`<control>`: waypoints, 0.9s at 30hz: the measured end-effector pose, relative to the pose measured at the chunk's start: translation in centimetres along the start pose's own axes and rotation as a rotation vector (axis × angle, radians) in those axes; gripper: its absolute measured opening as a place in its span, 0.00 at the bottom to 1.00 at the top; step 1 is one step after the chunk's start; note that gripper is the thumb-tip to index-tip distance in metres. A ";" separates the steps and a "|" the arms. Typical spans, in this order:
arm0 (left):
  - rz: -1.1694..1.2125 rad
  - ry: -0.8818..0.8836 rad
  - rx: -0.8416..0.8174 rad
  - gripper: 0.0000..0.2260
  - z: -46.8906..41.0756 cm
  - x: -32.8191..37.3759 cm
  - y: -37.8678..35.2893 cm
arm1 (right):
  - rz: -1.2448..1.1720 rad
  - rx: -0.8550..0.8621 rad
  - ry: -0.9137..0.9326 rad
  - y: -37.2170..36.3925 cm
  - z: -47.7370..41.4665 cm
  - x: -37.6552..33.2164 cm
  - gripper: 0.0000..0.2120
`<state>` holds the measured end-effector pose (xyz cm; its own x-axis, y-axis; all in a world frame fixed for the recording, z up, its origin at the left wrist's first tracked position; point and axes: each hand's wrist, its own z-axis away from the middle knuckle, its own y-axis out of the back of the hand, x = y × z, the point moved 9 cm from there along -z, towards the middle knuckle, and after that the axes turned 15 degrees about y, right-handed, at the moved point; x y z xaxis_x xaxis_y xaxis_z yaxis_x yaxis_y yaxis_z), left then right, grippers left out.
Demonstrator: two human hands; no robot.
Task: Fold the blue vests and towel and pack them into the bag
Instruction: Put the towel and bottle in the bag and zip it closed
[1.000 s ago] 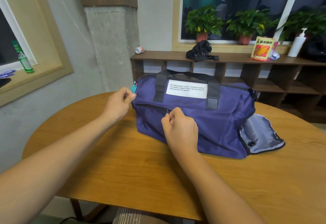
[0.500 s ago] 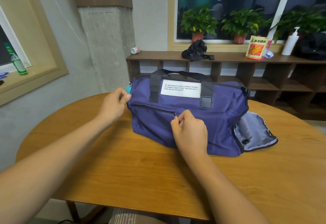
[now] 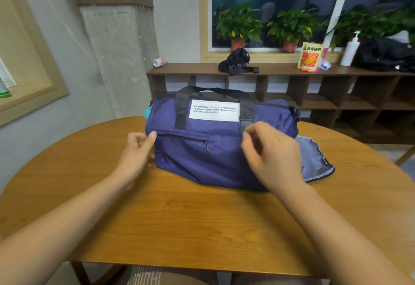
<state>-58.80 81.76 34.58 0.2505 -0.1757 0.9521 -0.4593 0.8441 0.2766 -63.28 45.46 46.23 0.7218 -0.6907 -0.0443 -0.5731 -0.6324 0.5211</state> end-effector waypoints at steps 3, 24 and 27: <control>0.124 0.122 -0.103 0.25 1.6 -3.0 -2.5 | 0.108 -0.042 0.126 1.6 -1.6 3.4 0.06; 0.064 0.022 -0.200 0.32 -0.9 0.9 -9.8 | -0.530 -0.626 -0.456 -2.5 -3.1 16.1 0.09; 0.075 0.030 -0.198 0.29 -2.2 2.3 -10.9 | -0.541 -0.654 -0.452 -2.1 -3.2 14.3 0.08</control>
<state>-51.31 73.31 33.52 0.2490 -0.0961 0.9637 -0.3018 0.9378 0.1714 -50.52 38.07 47.21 0.5286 -0.5190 -0.6718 0.2222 -0.6792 0.6995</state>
